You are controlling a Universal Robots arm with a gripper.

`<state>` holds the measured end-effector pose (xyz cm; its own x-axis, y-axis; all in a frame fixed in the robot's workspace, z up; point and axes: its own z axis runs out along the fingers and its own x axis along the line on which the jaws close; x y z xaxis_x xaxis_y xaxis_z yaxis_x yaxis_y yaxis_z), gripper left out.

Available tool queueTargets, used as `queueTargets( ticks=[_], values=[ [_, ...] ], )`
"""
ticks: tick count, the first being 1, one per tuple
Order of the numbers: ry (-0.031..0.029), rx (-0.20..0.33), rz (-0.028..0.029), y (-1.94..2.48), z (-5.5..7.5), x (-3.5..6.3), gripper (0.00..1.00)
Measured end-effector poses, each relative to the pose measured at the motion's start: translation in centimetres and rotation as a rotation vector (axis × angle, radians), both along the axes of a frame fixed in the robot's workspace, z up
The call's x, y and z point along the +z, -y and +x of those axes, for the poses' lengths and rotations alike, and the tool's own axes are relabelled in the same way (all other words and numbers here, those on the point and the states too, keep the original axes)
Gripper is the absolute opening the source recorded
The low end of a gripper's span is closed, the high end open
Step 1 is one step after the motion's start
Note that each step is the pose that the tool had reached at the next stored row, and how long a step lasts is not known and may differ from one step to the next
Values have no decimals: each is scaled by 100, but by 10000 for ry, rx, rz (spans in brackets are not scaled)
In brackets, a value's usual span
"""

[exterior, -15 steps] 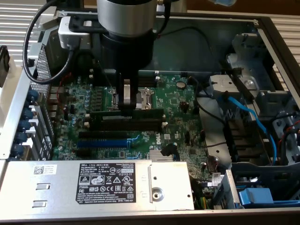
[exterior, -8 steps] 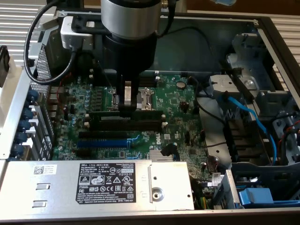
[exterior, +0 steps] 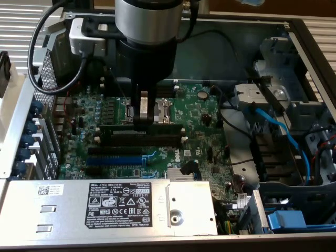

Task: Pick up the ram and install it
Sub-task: 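Insert the ram into the slot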

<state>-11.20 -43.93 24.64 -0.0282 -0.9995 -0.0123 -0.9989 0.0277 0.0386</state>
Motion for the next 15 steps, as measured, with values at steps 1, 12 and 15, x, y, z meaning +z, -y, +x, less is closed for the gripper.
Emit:
queueTargets(
  ticks=[1,12,15],
  values=[
    [-43,10,-1,0,2,0,12],
    [-416,81,-77,-36,63,-1,12],
    [-419,86,-262,-55,64,-3,12]
  ],
)
